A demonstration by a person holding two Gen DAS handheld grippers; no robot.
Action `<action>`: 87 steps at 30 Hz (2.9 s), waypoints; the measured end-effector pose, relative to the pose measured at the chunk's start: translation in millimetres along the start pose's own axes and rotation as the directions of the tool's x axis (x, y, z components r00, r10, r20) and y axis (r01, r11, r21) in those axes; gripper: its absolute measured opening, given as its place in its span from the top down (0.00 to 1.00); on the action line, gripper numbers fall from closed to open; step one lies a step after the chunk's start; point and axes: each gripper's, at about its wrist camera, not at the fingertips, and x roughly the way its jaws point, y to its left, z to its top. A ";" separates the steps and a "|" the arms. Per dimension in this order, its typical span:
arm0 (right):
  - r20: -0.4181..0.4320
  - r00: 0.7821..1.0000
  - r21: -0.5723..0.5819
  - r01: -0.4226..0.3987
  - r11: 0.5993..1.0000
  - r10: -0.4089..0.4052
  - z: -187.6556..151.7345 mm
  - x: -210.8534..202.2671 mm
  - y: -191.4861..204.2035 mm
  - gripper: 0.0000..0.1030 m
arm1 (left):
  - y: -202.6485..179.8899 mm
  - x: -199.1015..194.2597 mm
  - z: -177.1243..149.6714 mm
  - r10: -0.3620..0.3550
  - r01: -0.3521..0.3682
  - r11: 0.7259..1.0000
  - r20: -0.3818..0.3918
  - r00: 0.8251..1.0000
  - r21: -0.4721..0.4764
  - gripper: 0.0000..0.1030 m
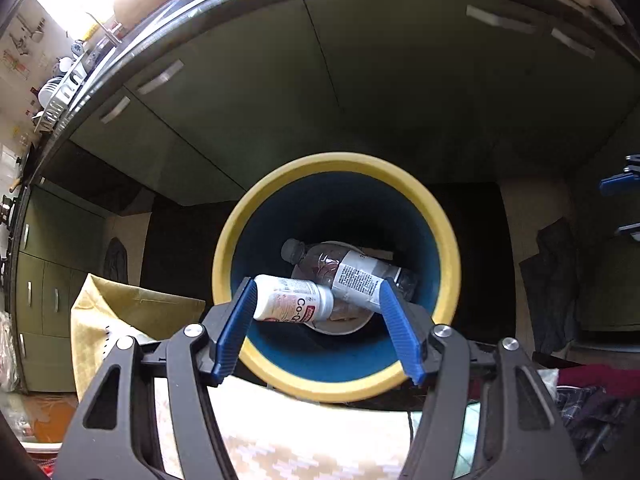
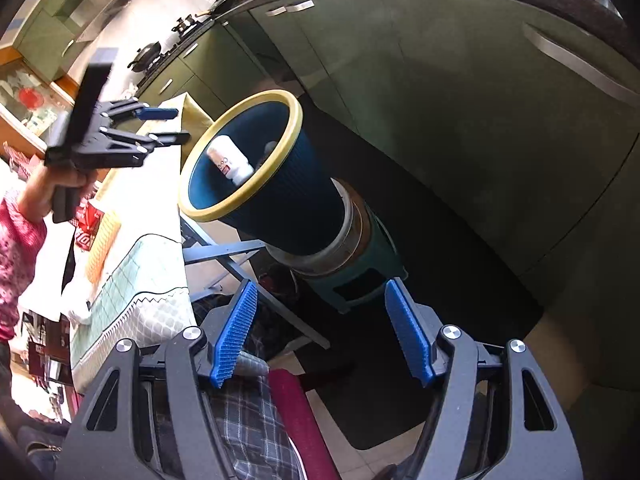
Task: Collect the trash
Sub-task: 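Drop the water bottle and pill bottle into the bin with both grippers, then grasp the brown plastic tray rim with the right gripper, then carry the tray into the bin with the right gripper while the left gripper grasps the orange foam sleeve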
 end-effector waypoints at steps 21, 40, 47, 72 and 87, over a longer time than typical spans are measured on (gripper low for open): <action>-0.297 0.936 -0.595 -0.336 0.730 0.189 47.2 94.5 342.6 0.36 | 53.0 -241.3 -384.6 0.281 -0.249 0.731 -0.053 0.958 -0.635 0.07; -0.258 0.938 -0.714 -0.022 0.700 -0.233 110.6 271.6 483.6 0.76 | 46.0 -221.0 -469.0 0.199 -0.156 0.722 -0.014 0.980 -0.674 0.07; -0.307 0.929 -0.697 -0.071 0.714 -0.208 98.9 259.0 463.9 0.76 | 47.3 -213.3 -470.8 0.179 -0.142 0.727 -0.014 0.984 -0.671 0.07; -0.389 0.908 -0.685 -0.174 0.708 -0.154 71.8 249.2 470.1 0.95 | 34.3 -219.4 -418.8 0.167 -0.137 0.814 0.002 0.986 -0.565 0.07; -0.247 0.965 -0.516 -0.058 0.855 -0.084 149.1 119.6 321.5 0.95 | 43.5 -95.7 -273.9 0.028 -0.044 0.964 -0.064 0.998 -0.263 0.07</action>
